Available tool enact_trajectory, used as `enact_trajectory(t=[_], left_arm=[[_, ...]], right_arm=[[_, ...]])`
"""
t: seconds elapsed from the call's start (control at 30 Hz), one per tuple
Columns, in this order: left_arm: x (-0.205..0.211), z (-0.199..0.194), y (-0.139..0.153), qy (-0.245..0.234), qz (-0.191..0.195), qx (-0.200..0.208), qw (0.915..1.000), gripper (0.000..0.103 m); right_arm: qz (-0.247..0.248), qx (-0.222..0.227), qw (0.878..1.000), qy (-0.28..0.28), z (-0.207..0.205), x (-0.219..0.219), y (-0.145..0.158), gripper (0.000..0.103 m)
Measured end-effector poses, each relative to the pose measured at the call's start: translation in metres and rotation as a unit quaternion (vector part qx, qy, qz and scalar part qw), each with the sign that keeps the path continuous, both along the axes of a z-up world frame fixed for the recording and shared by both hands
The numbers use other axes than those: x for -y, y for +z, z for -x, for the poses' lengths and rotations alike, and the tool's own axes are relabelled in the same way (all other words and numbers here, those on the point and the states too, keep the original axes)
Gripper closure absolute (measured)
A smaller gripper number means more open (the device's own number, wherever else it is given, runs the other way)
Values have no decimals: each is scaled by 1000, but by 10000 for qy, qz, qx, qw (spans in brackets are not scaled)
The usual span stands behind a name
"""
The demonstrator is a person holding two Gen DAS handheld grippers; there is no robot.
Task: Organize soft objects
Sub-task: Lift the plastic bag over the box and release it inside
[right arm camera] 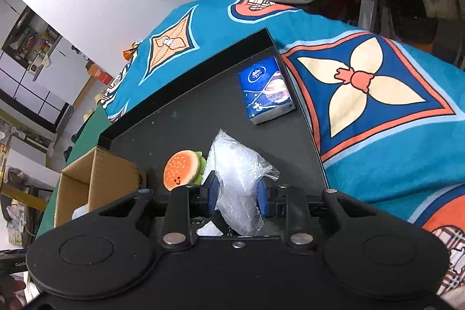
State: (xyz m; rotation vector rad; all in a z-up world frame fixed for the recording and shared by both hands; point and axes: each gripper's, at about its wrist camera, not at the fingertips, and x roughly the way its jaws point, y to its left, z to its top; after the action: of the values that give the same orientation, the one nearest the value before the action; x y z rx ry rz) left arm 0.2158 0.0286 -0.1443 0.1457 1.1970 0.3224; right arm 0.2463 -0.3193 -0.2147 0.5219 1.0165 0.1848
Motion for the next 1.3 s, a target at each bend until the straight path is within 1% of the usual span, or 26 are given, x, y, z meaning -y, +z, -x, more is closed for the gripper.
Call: enact_trajectory(t=[0.33,0.63,0.97,1.13,1.3], left_arm=[[0,3,3,-45,199,113,9997,27],[-8,4,7,-18,371,256,9990,27],[-20,6,5,56,671,356,9971,27],[-23,8,4,50,773,414,9961,27],[-30,9,1,114,973,483,9940,28]], right_arm=[[141,195,9997,47,11,-2,20,76],[201,433,9987,181,12,-13,42,76],[305,647,9968,346,9,-33,63,76],[354,784,9950,501,6,-47,73,76],[383,875,9932,670,4,-64,81,76]])
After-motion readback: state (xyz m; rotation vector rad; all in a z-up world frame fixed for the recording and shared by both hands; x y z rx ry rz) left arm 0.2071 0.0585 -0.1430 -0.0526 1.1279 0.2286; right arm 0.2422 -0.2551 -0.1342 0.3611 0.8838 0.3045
